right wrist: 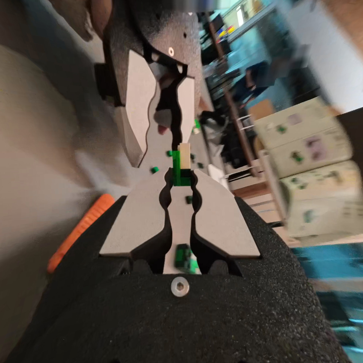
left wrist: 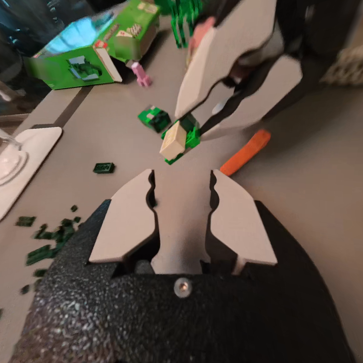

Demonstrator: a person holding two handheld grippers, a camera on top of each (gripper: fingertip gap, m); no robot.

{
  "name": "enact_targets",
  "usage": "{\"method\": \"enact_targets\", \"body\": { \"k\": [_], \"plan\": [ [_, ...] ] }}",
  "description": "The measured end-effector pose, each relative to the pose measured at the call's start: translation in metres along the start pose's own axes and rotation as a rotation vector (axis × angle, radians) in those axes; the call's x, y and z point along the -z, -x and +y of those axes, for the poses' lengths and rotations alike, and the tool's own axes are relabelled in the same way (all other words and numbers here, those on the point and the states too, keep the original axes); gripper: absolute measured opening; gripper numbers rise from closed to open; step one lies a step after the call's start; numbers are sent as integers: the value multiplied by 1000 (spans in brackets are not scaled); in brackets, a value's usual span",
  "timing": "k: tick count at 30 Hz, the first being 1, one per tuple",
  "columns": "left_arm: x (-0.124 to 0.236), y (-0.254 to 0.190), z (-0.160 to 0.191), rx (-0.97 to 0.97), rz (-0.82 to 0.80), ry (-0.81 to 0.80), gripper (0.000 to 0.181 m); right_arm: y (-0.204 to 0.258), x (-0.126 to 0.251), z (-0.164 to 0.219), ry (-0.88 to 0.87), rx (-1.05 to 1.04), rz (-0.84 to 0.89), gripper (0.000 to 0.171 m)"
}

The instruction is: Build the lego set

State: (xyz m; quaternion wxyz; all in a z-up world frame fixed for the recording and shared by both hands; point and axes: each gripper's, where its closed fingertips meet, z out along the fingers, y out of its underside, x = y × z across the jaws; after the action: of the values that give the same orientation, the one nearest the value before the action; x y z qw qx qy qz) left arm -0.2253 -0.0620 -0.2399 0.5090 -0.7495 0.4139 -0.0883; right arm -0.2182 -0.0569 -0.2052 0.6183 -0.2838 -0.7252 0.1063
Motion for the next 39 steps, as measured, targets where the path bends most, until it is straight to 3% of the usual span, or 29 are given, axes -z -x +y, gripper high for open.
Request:
{"method": "enact_targets", "body": {
  "k": [4, 7, 11, 17, 34, 35, 39],
  "plan": [
    [9, 3, -29, 180, 60, -197, 64, -12, 7, -7, -21, 231, 164, 17],
    [16, 9, -42, 181, 10, -287, 58, -18, 9, -9, 2, 330, 237, 16],
    [14, 11, -45, 99, -72, -274, 46, -19, 8, -8, 27, 383, 260, 16],
    [13, 7, -45, 133, -43, -267, 35, -19, 8, -14, 24, 439, 290, 16],
    [18, 5, -47, 92, -20, -290, 35, -15, 11, -21, -4, 466, 302, 17],
    [19, 5, -49, 89, -26, -303, 35, -17, 12, -23, -22, 444, 321, 18],
    [19, 11, -46, 44, -85, -289, 35, -35, 24, -18, -79, 266, 373, 54]
  ]
}}
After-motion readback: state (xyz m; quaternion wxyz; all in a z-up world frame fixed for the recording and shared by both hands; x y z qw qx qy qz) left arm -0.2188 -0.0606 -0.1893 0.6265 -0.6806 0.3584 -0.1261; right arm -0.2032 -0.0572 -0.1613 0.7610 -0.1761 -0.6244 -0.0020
